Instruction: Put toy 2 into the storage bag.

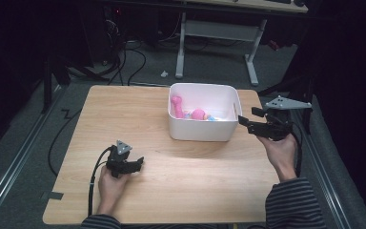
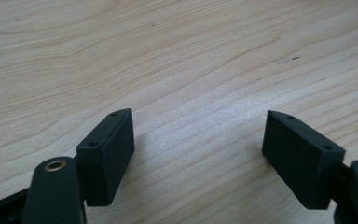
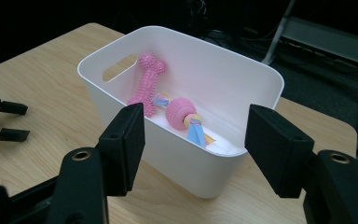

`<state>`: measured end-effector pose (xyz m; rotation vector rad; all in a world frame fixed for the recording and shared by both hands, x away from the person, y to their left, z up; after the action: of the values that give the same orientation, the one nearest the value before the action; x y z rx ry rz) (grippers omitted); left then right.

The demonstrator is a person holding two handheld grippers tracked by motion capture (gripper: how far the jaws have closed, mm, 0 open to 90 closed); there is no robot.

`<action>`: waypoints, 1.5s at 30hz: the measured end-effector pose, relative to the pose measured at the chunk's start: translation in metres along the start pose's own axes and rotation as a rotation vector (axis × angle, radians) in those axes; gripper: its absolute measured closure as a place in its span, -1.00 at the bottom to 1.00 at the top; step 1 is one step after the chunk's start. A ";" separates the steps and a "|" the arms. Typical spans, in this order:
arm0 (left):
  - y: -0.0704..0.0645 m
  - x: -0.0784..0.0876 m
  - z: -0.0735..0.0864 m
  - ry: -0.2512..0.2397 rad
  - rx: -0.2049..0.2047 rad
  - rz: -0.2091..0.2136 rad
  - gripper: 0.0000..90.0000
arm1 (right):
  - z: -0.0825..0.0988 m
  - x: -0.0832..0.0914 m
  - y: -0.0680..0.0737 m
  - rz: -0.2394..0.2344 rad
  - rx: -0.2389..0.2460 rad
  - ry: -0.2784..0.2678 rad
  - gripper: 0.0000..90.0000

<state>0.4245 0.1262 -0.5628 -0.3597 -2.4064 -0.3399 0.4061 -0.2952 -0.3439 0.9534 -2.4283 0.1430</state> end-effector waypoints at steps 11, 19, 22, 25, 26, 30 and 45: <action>0.000 0.000 0.000 0.000 0.000 0.000 -0.44 | 0.017 0.024 0.005 0.032 -0.007 -0.025 -0.14; 0.000 0.000 0.000 0.000 0.000 0.000 -0.44 | 0.031 0.034 0.008 0.058 0.000 -0.035 -0.13; 0.000 0.000 0.000 0.000 0.000 0.000 -0.44 | 0.035 0.039 0.010 0.059 -0.003 -0.049 -0.13; 0.000 0.000 0.000 0.000 -0.001 0.000 -0.44 | 0.039 0.044 0.013 0.061 -0.011 -0.054 -0.13; 0.000 0.000 0.000 0.000 -0.001 0.000 -0.44 | 0.041 0.045 0.013 0.060 -0.009 -0.055 -0.13; 0.000 0.000 0.000 0.000 -0.001 0.000 -0.44 | 0.048 0.049 0.015 0.052 -0.013 -0.046 -0.13; 0.000 0.000 0.000 0.000 -0.001 0.000 -0.44 | 0.075 0.051 0.024 0.038 -0.041 -0.069 -0.13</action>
<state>0.4245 0.1261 -0.5628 -0.3599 -2.4062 -0.3406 0.3264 -0.3291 -0.3805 0.9082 -2.5040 0.0747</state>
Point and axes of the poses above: each handheld gripper's, and its own axes: x roughly backward along the jaws, z roughly out of its underside, y roughly to its left, the point moved 4 cm from there along -x, roughly forward along the jaws, and after that the axes turned 14 degrees about -z, right-handed, at the moved point
